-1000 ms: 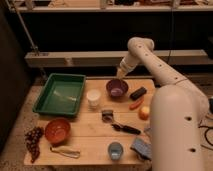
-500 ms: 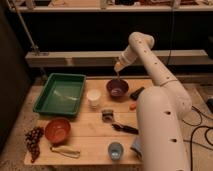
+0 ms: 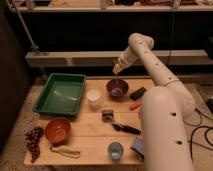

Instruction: Place fork in purple bowl

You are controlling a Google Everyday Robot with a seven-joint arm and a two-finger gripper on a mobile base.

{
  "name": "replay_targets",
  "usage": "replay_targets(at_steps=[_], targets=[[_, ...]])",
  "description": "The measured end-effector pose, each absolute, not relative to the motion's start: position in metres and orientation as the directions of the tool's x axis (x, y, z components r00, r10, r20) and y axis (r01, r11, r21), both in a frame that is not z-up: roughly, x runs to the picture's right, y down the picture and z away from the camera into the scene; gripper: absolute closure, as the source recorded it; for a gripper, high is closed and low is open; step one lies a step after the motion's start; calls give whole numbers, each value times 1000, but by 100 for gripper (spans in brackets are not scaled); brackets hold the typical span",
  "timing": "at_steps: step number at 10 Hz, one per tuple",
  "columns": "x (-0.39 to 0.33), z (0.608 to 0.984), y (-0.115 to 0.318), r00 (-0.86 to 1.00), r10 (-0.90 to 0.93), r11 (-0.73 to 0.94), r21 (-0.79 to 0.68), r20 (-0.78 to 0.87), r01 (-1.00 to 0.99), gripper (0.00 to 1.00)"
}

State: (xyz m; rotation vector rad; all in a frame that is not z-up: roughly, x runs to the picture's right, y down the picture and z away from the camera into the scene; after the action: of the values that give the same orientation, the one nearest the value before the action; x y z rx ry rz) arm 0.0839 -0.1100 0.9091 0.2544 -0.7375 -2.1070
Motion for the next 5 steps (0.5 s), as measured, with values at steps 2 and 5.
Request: replay_targets(at_steps=[2,5], targets=[[79,922,-88,-630,-768,-450,602,116,659,79],[78,928,-69,-657,-735,-455,599,166,660,48]])
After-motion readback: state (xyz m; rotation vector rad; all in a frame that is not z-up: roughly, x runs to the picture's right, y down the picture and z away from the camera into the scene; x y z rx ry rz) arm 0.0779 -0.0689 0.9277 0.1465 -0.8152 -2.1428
